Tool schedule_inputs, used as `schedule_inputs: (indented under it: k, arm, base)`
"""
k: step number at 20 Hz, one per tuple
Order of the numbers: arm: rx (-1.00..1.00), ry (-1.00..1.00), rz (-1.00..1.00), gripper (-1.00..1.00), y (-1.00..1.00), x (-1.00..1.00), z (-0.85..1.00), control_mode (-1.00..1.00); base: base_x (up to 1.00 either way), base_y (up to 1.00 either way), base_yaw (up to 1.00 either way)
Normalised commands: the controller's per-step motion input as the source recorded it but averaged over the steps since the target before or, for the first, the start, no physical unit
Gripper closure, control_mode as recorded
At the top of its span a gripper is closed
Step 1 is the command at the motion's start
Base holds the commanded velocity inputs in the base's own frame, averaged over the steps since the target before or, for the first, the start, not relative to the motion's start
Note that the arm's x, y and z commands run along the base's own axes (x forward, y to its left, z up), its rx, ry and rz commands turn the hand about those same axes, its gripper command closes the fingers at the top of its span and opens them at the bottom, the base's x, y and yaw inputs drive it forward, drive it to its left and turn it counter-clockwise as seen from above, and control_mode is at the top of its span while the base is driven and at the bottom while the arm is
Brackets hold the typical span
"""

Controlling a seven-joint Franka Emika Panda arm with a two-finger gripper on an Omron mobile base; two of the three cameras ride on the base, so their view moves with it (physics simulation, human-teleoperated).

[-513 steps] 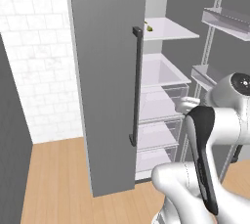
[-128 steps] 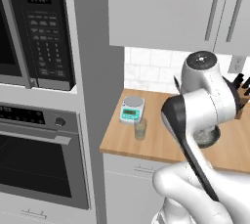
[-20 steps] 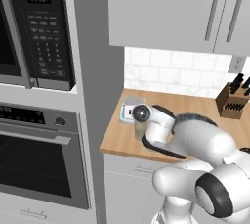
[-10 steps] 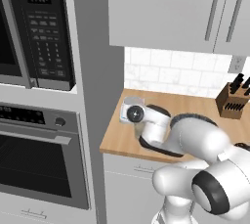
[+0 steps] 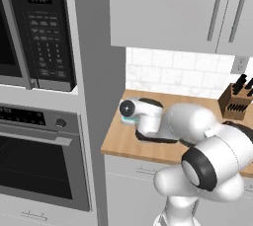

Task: Grab a lemon wedge from the fridge and one ice cube from the ice bowl, and put them in the glass of lemonade.

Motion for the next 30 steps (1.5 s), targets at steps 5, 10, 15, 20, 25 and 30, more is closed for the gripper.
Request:
schedule_inputs:
  k: [5, 10, 15, 20, 25, 30]
  arm:
    - [0.0, -0.11, 0.0, 1.0, 0.0, 0.24, -0.27, -1.0]
    - [-0.03, -0.28, 0.0, 1.0, 0.0, -0.31, -0.08, -1.0]
    - [-0.01, -0.13, 0.0, 1.0, 0.0, -0.33, 0.0, -1.0]
    - [0.0, -0.02, 0.0, 1.0, -0.14, -0.05, 0.0, -1.0]
    - [0.0, 0.0, 0.0, -1.0, -0.03, -0.06, 0.01, -1.0]
    - [0.0, 0.0, 0.0, -1.0, 0.06, -0.19, 0.0, -1.0]
  base:
    - [0.0, 0.0, 0.0]
    - [0.0, 0.0, 0.0]
    - [0.0, 0.0, 0.0]
    - [0.0, 0.0, 0.0]
    - [0.0, 0.0, 0.0]
    - [0.0, 0.0, 0.0]
